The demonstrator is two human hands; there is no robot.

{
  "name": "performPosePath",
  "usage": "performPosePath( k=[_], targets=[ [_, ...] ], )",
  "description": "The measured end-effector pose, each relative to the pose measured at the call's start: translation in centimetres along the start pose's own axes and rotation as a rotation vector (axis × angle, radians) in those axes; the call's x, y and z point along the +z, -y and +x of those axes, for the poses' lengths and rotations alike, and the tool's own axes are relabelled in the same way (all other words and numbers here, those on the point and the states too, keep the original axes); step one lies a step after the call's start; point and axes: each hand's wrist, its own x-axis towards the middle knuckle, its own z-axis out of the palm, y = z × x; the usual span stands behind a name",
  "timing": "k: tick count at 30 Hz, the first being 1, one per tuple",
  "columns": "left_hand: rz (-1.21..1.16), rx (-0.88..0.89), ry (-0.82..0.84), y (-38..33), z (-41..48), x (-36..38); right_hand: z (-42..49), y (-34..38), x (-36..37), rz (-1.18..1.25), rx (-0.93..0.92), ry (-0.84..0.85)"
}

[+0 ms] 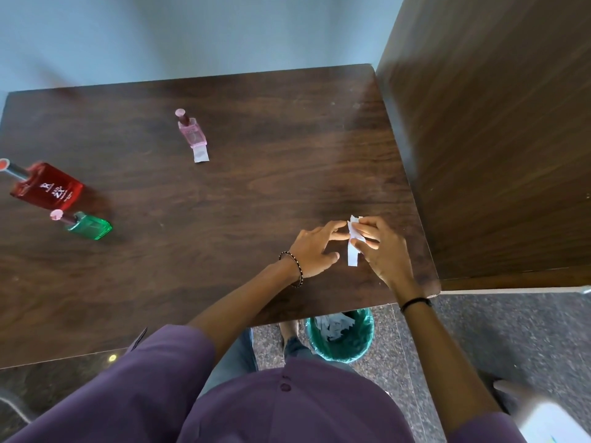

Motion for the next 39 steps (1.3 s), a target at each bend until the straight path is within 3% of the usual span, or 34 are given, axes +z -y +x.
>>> performPosePath(
  k=[11, 18, 39],
  targets=[
    [-0.043, 0.001, -0.061, -0.7, -0.5, 0.4, -0.1, 0.2, 0.4, -0.023, 0.011, -0.065],
    [-0.149, -0.094, -0.09, -1.3, -0.6, 0.5, 0.0, 0.3, 0.4, 0.0, 0.033, -0.051],
    [-0.094, -0.085, -0.074, -1.7, 0.4, 0.8, 0.3, 0.4, -0.3, 0.028, 0.066, 0.012]
  ],
)
